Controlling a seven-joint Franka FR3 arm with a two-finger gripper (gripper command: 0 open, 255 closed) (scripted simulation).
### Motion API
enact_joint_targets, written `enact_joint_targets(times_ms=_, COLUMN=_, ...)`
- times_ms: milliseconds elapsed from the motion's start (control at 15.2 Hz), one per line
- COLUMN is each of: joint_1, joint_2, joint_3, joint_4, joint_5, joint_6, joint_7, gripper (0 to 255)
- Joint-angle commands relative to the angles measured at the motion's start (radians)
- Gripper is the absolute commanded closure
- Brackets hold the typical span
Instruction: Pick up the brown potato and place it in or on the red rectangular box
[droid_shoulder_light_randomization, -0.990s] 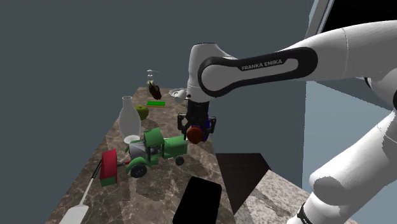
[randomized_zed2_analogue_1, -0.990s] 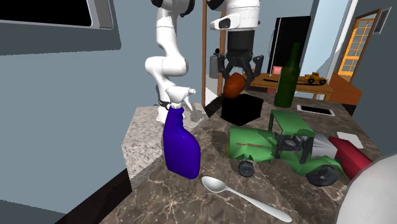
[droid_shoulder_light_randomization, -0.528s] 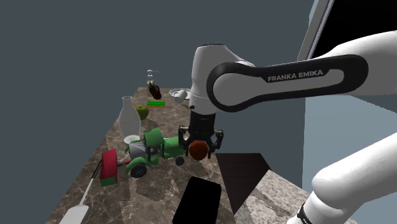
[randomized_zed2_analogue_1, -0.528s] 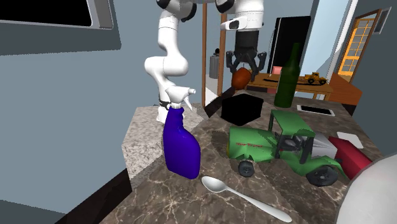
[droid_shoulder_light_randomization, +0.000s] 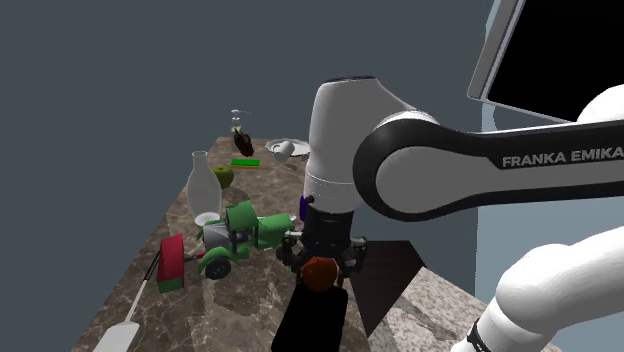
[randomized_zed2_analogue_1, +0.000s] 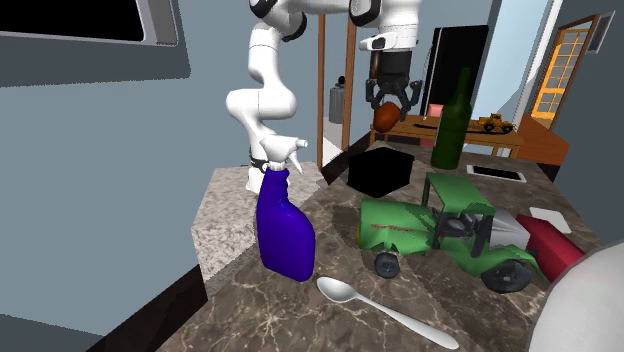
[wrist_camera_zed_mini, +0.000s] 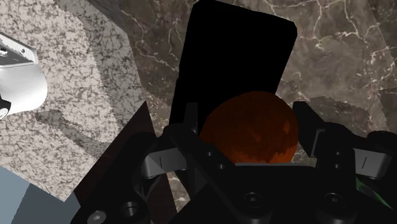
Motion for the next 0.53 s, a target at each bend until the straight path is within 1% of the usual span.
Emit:
enact_joint_targets(times_ms=0, joint_1=0.005, joint_2=-0.003, joint_3=0.01, joint_4=-0.02, joint_5=0.009, joint_6=0.019, joint_7=0.004, gripper=255)
enact_joint_targets(times_ms=462, joint_1=-0.002, joint_2=0.022, joint_3=0.056, joint_4=-0.091, joint_5=0.024, joint_6=0.117, joint_7=-0.003, gripper=255)
